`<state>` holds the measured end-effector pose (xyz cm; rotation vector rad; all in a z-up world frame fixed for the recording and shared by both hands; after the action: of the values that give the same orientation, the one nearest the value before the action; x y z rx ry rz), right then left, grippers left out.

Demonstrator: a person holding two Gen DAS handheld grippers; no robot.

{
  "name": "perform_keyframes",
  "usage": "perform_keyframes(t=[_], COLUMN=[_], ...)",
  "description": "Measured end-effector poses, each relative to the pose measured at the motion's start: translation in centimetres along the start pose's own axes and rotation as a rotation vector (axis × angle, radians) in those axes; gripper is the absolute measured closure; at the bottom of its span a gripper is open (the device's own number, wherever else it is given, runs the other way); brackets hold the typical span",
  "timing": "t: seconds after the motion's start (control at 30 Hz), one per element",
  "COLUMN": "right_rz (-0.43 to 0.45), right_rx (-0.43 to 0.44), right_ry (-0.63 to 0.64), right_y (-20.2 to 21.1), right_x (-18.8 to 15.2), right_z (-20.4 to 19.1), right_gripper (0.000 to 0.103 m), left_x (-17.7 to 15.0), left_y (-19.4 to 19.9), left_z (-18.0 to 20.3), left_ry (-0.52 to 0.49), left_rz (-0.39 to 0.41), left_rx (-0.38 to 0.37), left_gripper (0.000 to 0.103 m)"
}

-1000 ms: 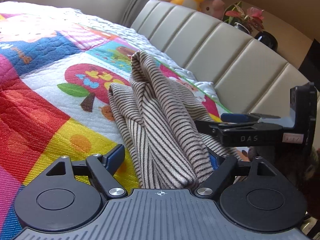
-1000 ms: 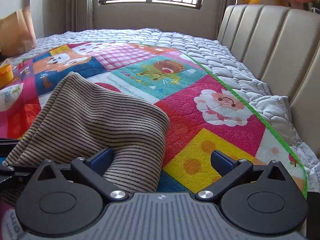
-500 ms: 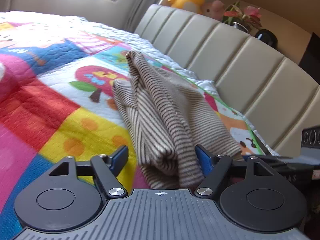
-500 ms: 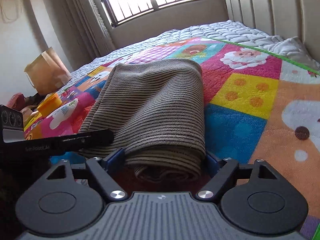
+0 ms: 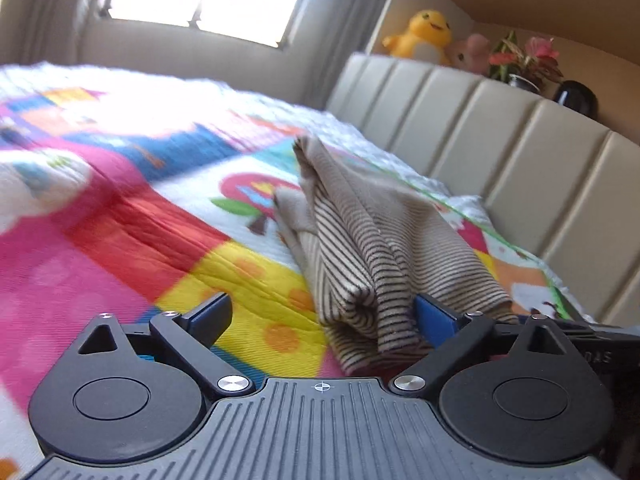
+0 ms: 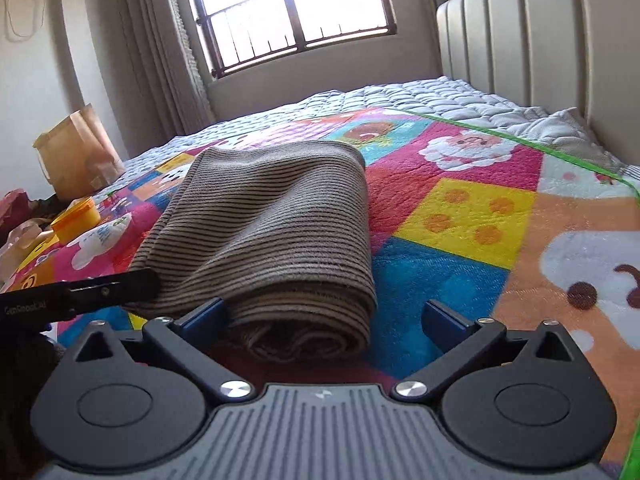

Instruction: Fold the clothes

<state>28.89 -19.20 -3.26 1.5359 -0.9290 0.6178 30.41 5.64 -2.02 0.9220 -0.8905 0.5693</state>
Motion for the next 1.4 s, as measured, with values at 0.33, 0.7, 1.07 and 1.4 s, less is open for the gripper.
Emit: perform_keyframes(t=[0.33, 0.7, 1.07, 1.4], right_rz=[-0.038, -0.029, -0.036, -0.037], right_rx=[-0.089, -0.142, -0.139, -0.139], right_ry=[0.147, 0.232, 0.228, 0.229], right_y=[3.2, 2.7, 2.6, 2.6], right_x=[-2.8, -3.6, -3.5, -3.4], right_z=[-0.7, -1.7, -1.7, -1.6], right_gripper=[0.0, 0.0, 0.0, 0.0], left_x=[-4.0, -5.4, -5.4, -5.4], left_y=[4.0, 3.2, 3.0, 3.0], left_z=[4.2, 6.1, 6.2, 6.2], left_ry=[-0.021, -0.135, -0.145, -0.149], left_rz=[-0.1, -0.152, -0.158, -0.163], left_rx=[0.183, 0.239, 0.246, 0.248], left_gripper=[0.0, 0.0, 0.0, 0.0])
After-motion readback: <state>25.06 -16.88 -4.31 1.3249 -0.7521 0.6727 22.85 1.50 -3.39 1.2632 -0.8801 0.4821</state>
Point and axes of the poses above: each gripper's, at about its wrist camera, not at the fingertips, and y roughly against the way its jaws point, z to its right, x to its top, the point moved 2 cm from there along -y, roughly the way its jaws point, and after that the axes turned 7 degrees about -x, right-handed, at the moved point
